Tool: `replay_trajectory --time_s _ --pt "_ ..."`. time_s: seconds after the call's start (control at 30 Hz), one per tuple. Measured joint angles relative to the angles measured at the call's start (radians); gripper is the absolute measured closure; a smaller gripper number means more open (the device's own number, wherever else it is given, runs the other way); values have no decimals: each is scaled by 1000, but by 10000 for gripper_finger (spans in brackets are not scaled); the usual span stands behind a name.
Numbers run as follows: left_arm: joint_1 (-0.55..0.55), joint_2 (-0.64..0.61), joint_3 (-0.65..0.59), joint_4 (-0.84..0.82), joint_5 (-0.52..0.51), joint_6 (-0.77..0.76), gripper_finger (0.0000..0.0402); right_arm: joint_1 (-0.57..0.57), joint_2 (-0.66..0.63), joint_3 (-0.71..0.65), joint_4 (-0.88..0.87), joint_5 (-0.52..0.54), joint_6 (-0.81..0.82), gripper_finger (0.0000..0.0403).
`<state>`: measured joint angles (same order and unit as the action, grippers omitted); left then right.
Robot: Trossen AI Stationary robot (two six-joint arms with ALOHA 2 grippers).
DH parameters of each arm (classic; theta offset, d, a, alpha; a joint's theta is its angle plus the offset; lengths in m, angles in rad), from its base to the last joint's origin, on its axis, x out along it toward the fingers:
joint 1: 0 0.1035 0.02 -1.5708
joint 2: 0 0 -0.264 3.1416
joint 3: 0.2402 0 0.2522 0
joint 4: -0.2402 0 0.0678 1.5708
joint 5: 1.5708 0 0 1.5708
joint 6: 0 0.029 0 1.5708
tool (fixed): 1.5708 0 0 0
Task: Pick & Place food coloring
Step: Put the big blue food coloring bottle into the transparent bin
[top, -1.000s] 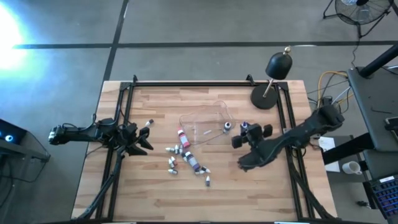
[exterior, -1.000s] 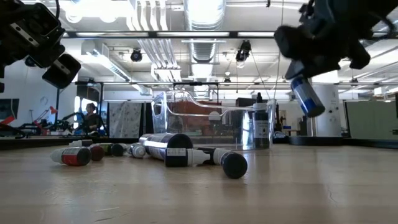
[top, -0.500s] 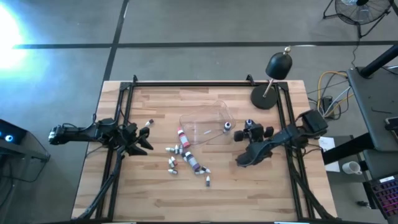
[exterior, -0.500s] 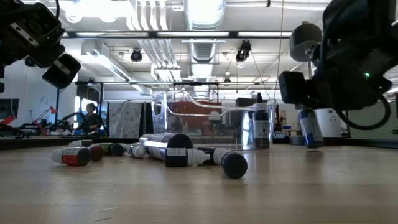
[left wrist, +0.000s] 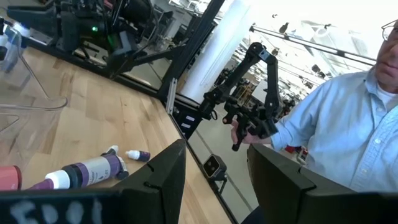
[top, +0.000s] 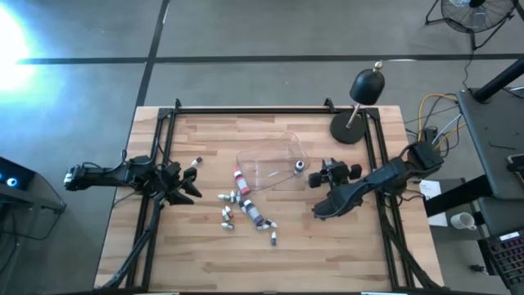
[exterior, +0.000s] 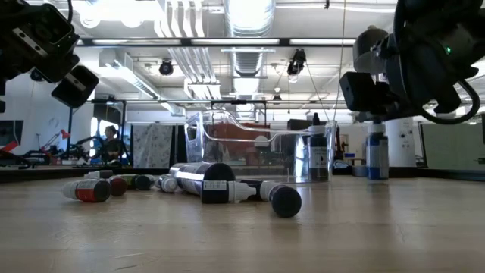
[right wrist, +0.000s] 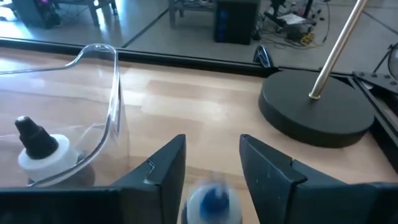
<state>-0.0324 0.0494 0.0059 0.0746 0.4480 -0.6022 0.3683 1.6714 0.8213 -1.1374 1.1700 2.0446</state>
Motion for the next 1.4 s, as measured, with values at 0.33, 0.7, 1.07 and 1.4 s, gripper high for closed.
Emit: replay_trajectory --time_s 0.33,0.7,1.07,1.4 --pt "0 0 0 0 0 0 255 0 2 -4 2 -46 -3 273" --pt "0 0 0 0 0 0 255 -3 -41 27 -9 -131 23 230" --pt "0 0 0 0 0 0 255 -99 -381 35 -7 -457 -10 143" --pt "0 0 0 0 0 0 255 -364 -490 37 119 -804 -346 139"
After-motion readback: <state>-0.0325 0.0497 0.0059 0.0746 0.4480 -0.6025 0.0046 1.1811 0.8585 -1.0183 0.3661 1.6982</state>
